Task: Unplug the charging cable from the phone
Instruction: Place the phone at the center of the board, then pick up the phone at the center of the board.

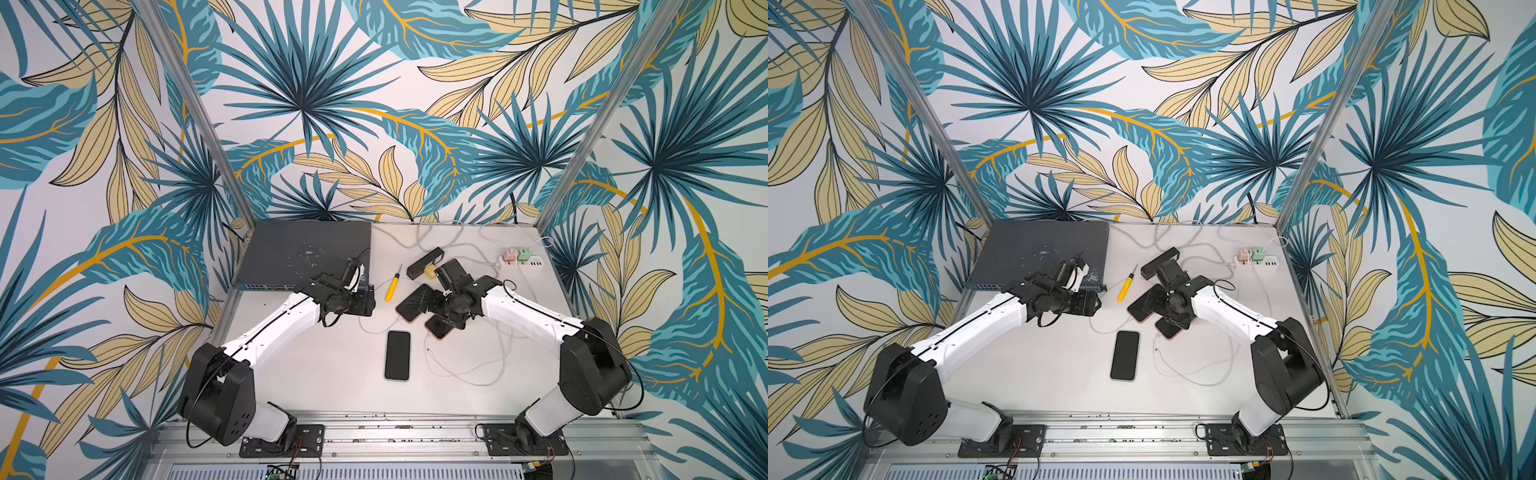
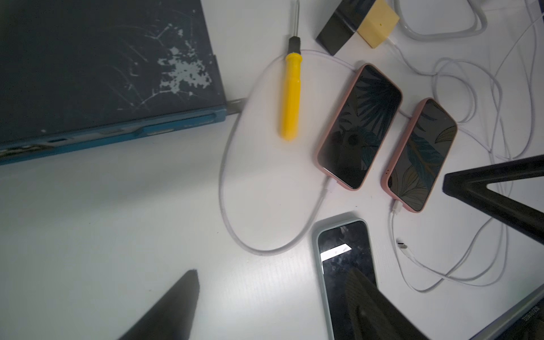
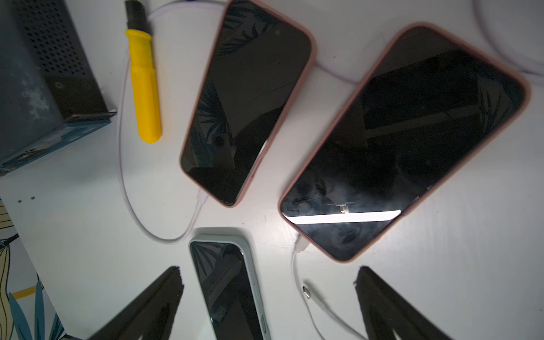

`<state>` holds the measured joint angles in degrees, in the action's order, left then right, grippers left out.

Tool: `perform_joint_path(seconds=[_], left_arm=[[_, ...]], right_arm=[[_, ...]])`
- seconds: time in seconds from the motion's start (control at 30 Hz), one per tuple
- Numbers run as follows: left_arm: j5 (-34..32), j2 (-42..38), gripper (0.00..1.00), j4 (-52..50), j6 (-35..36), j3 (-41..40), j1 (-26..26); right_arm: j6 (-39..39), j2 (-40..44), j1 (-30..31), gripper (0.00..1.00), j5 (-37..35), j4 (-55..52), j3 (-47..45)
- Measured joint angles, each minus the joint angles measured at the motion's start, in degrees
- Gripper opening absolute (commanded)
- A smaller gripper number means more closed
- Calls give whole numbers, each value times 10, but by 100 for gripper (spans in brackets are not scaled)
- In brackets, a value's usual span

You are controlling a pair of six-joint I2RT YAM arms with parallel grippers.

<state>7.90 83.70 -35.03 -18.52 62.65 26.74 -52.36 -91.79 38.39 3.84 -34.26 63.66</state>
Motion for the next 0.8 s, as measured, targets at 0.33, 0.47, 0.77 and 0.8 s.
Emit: perform_joint_path(seconds=[0.33, 0.47, 0.77, 0.8], left_arm=[[5, 66, 81, 9, 1, 41, 12], [8, 83, 81, 12, -1, 52, 12], [9, 121, 80, 11, -6, 77, 15], [9, 125, 81, 11, -6, 82, 17]], right_arm=[[-55, 105, -63, 100, -1, 108, -94], [-127, 236, -134, 100, 51, 310, -263], [-71, 232, -164, 99, 82, 318, -204], [-68, 224, -165, 98, 82, 316, -199]])
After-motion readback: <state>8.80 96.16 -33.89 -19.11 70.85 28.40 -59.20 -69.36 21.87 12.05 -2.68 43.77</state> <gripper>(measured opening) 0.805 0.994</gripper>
